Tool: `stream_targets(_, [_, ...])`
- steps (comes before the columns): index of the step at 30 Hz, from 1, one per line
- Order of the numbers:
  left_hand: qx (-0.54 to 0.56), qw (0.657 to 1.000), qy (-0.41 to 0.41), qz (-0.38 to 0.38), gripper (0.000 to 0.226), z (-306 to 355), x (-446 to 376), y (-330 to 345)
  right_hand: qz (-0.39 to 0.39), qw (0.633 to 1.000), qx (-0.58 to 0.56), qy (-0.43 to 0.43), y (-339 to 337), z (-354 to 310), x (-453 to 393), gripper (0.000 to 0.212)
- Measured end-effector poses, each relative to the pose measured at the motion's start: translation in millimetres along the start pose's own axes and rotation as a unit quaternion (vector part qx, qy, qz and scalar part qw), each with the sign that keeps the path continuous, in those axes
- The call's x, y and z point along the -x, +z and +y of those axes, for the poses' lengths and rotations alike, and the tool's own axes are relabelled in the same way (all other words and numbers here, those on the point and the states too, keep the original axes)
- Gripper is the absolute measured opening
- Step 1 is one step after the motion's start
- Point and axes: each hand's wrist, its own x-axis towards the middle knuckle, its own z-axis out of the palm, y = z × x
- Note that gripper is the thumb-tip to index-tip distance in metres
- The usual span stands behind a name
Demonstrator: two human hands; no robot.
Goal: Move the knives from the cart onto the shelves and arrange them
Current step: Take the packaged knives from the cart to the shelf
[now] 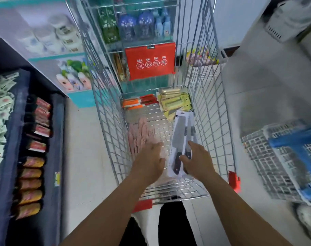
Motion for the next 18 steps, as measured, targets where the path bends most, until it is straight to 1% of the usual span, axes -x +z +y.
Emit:
stream_targets(2, [0.005, 1.000, -0.023, -0.016, 0.053, 3.7, -19.5, 17.3, -0.021, 1.000, -0.008, 0.000, 5.9, 12.4, -27.4, 0.057])
stream_targets(4, [0.003, 0.999, -0.028, -0.020, 0.051, 4.4, -39.5, 37.4, -0.036, 0.999, -0.016, 0.003, 10.2, 22.0, -50.3, 0.054])
stream_targets(7, [0.012, 0.998, -0.049, -0.045, 0.051, 3.4, -70.5, 67.7, -0.039, 0.999, -0.031, 0.017, 24.1, 37.0, -81.1, 0.048])
stream_targets(11, [0.028, 0.993, -0.082, -0.084, 0.047, -0.4, -99.7, 106.4, -0.050, 0.998, -0.019, 0.033, 55.6, 58.1, -112.4, 0.037])
stream_targets(12, [0.034, 0.991, -0.090, -0.089, 0.046, -2.4, -105.2, 116.1, -0.059, 0.997, -0.020, 0.045, 61.8, 61.4, -116.8, 0.039])
stream_targets(15, [0.062, 0.987, -0.104, -0.105, 0.042, -10.1, -119.9, 144.1, -0.072, 0.995, -0.020, 0.070, 79.9, 74.4, -125.7, 0.054])
stream_targets(18, [0.068, 0.985, -0.119, -0.109, 0.053, -16.7, -128.8, 165.9, -0.062, 0.995, -0.021, 0.079, 95.9, 84.1, -129.9, 0.066])
